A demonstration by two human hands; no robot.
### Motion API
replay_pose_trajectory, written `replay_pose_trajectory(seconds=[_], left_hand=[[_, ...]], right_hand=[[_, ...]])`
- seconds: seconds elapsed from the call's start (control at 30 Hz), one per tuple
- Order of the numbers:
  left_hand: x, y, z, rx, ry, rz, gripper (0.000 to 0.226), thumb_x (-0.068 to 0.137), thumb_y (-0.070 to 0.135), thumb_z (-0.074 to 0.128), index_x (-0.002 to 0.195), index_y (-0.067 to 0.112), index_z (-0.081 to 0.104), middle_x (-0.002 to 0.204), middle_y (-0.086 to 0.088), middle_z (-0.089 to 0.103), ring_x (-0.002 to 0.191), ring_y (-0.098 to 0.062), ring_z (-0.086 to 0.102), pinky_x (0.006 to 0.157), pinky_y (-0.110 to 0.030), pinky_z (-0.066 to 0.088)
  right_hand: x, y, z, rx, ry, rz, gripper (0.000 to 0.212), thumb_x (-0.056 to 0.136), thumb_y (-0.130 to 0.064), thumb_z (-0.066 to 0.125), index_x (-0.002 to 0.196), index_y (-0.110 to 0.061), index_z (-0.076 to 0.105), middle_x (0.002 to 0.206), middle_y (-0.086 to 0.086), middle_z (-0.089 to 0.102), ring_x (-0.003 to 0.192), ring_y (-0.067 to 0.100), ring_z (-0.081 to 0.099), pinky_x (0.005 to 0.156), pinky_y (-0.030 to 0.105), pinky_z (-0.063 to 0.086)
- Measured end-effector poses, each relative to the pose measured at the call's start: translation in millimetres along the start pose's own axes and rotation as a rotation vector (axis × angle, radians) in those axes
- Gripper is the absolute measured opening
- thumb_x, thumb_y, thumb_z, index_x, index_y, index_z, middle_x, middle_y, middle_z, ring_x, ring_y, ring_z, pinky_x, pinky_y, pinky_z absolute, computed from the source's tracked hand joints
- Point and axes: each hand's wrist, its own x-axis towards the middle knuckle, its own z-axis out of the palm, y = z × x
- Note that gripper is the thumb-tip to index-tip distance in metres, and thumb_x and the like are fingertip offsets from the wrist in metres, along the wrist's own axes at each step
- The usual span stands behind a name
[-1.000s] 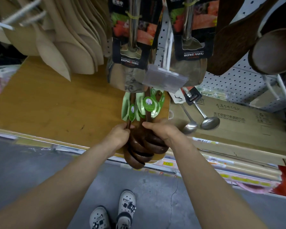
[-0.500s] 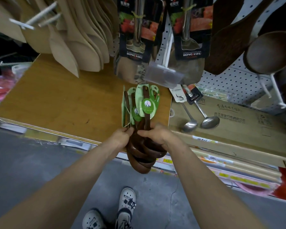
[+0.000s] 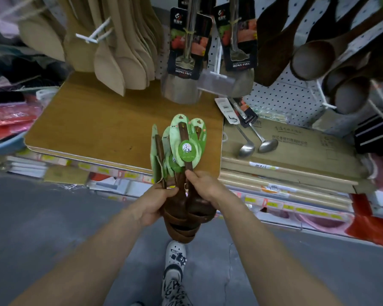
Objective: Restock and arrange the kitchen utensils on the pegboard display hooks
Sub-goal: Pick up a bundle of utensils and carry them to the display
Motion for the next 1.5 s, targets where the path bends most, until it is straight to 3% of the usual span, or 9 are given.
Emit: replay_pose_trajectory(seconds=[0.1,0.2,0.43,0.6,0.87,1.03,1.2,1.37,1.5], left_hand=[[-41.8,-18.2,-15.1,-0.032,0.031,0.000,0.024,0.092,-0.001,0.052,0.104,0.012,0.068,0.092,-0.007,0.075,0.075,-0.019,0.071,0.068,-0.027,0.058],[-80.4,-28.5,-24.2,-0.040,0.059,0.001,0.025,0.091,0.000,0.056,0.112,0.009,0.067,0.106,-0.013,0.072,0.087,-0.025,0.069,0.081,-0.034,0.055],[-175.1,-20.7,-20.3,0.001,-0.011,0.208,0.024,0.084,0.017,0.070,0.107,0.011,0.071,0.101,-0.006,0.074,0.091,-0.020,0.068,0.088,-0.032,0.052],[-219.3,4.4,15.4,0.037,-0.034,0.334,0.011,0.089,0.005,0.063,0.095,0.013,0.066,0.076,0.002,0.073,0.068,-0.011,0.068,0.067,-0.024,0.054],[-262.9,36.1,116.2,0.176,-0.215,0.393,0.033,0.085,-0.009,0.062,0.114,0.006,0.061,0.099,-0.010,0.070,0.085,-0.021,0.068,0.079,-0.029,0.055],[-265.1,45.9,192.4,0.212,-0.286,0.418,0.037,0.085,-0.009,0.062,0.120,0.002,0.061,0.112,-0.015,0.069,0.086,-0.022,0.068,0.069,-0.024,0.058],[-253.0,39.2,276.9,0.225,-0.321,0.456,0.038,0.086,-0.010,0.059,0.122,-0.001,0.060,0.106,-0.016,0.069,0.085,-0.023,0.067,0.078,-0.029,0.055],[-235.5,22.4,355.2,0.190,-0.345,0.433,0.024,0.087,-0.012,0.057,0.101,0.006,0.064,0.068,-0.003,0.072,0.056,-0.014,0.068,0.054,-0.022,0.056],[-215.2,11.4,397.7,0.146,-0.342,0.378,0.026,0.087,-0.012,0.056,0.102,0.007,0.063,0.075,-0.008,0.072,0.060,-0.017,0.069,0.060,-0.027,0.057]], right_hand=[[-40.8,4.2,27.3,0.111,0.056,-0.045,0.026,0.099,-0.025,0.054,0.087,-0.006,0.067,0.081,0.011,0.067,0.078,0.024,0.061,0.086,0.041,0.051],[-75.4,3.9,46.9,0.189,0.095,-0.081,0.025,0.095,-0.021,0.061,0.074,-0.008,0.064,0.075,0.013,0.066,0.073,0.024,0.061,0.084,0.045,0.053],[-167.4,-25.0,56.4,0.507,0.097,-0.209,0.012,0.094,0.005,0.055,0.086,-0.003,0.060,0.069,0.013,0.061,0.062,0.020,0.059,0.074,0.033,0.052],[-228.3,-48.1,22.6,0.574,0.234,-0.322,0.018,0.091,0.011,0.057,0.090,-0.007,0.056,0.071,0.008,0.062,0.050,0.002,0.061,0.059,0.016,0.053],[-294.5,-55.7,-67.4,0.784,0.411,-0.415,0.014,0.095,-0.013,0.062,0.083,-0.011,0.057,0.064,0.000,0.066,0.057,0.009,0.062,0.063,0.023,0.055],[-322.1,-40.4,-134.2,0.828,0.489,-0.470,0.018,0.095,-0.015,0.063,0.079,-0.012,0.056,0.066,0.003,0.066,0.056,0.009,0.062,0.065,0.025,0.055],[-337.0,-7.5,-207.5,0.838,0.550,-0.503,0.015,0.095,-0.018,0.063,0.084,-0.012,0.056,0.066,0.002,0.067,0.058,0.011,0.061,0.065,0.025,0.053],[-342.6,35.9,-273.0,0.811,0.612,-0.543,0.014,0.097,-0.019,0.061,0.089,-0.009,0.056,0.070,0.005,0.065,0.058,0.012,0.060,0.064,0.026,0.050],[-343.1,68.9,-313.4,0.792,0.652,-0.562,0.018,0.094,-0.022,0.065,0.105,-0.013,0.055,0.082,0.010,0.067,0.068,0.016,0.061,0.064,0.028,0.049]])
